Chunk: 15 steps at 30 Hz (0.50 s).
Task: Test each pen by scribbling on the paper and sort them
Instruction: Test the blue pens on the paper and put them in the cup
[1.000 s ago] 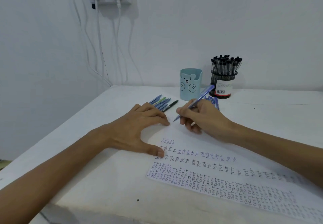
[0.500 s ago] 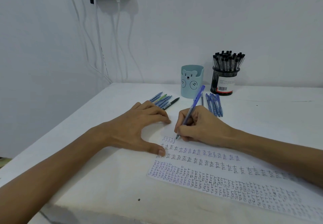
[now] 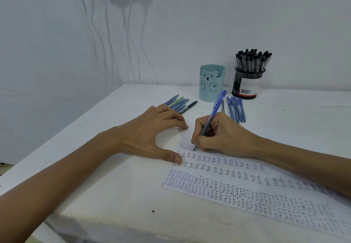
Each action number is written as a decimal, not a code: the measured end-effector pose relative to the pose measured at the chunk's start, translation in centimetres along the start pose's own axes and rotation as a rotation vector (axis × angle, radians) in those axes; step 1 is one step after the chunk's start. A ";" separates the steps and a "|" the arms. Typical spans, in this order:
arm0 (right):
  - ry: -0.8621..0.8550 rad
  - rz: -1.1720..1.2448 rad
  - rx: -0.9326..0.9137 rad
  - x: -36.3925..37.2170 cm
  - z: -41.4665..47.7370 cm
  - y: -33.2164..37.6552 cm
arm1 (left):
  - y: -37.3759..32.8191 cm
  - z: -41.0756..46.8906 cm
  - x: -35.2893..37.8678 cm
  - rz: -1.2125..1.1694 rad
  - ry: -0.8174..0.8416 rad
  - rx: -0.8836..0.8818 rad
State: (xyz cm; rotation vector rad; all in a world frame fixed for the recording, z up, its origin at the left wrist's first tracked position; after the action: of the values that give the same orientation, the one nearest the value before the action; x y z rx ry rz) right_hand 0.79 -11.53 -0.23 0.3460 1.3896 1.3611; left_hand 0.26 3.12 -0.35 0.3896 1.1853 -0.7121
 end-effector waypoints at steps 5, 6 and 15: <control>-0.015 0.003 0.005 -0.1 0.1 0.0 | 0.1 0.0 0.1 0.001 0.004 0.001; -0.008 -0.001 0.007 0.0 0.1 0.0 | 0.1 0.0 0.1 0.002 0.002 0.001; -0.023 -0.017 0.038 -0.1 0.1 -0.3 | 0.0 0.0 0.1 0.004 0.001 0.008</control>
State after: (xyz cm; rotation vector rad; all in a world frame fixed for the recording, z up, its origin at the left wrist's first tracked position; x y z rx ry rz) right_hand 0.99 -11.60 -0.39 0.3735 1.3981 1.3148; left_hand 0.32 3.11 -0.48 0.3988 1.1831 -0.7132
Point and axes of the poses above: each hand's wrist, its own z-axis towards the middle knuckle, its own x-axis out of the palm, y = z × x, the point moved 8 cm from there along z, towards the middle knuckle, and after that the axes turned 10 degrees about -y, right-handed, at the moved point
